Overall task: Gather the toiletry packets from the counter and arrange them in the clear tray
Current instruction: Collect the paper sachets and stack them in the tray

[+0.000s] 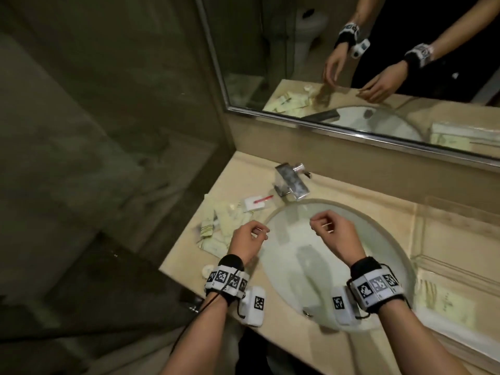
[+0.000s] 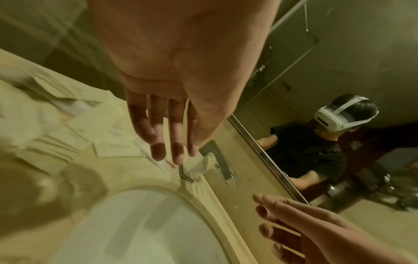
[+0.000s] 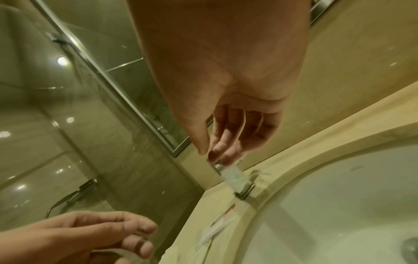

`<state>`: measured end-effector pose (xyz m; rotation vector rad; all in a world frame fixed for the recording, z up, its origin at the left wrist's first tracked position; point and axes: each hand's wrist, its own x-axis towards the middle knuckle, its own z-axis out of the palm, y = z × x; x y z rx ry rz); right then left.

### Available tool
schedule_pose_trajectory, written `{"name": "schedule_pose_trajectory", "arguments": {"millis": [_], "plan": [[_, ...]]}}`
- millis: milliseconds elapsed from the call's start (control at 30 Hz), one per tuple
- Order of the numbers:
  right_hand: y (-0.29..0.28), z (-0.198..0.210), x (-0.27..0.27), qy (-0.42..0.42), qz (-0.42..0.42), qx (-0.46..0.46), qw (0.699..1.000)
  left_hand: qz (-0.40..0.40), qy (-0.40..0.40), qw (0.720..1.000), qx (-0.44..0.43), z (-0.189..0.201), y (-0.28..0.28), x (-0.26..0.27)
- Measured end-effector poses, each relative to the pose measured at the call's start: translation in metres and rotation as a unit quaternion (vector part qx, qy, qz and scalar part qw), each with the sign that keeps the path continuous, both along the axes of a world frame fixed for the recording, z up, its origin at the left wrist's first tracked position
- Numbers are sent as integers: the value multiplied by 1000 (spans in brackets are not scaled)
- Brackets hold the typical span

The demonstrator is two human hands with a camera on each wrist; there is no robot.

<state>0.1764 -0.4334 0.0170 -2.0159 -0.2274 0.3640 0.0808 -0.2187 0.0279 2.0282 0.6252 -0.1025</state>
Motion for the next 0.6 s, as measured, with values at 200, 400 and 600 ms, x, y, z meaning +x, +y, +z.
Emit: {"name": "schedule_pose_trajectory", "arguments": {"millis": [200,400,600], "plan": [[98,-7,-19,14,38,-33,999,35,25,999,-21,-24,95,-24],[185,-36,-36,39,92,-102,990,109,69,991,19,-51,167,-40],[238,-75,-47,86,95,-241,962,170,96,981,-14,-67,191,-30]]}}
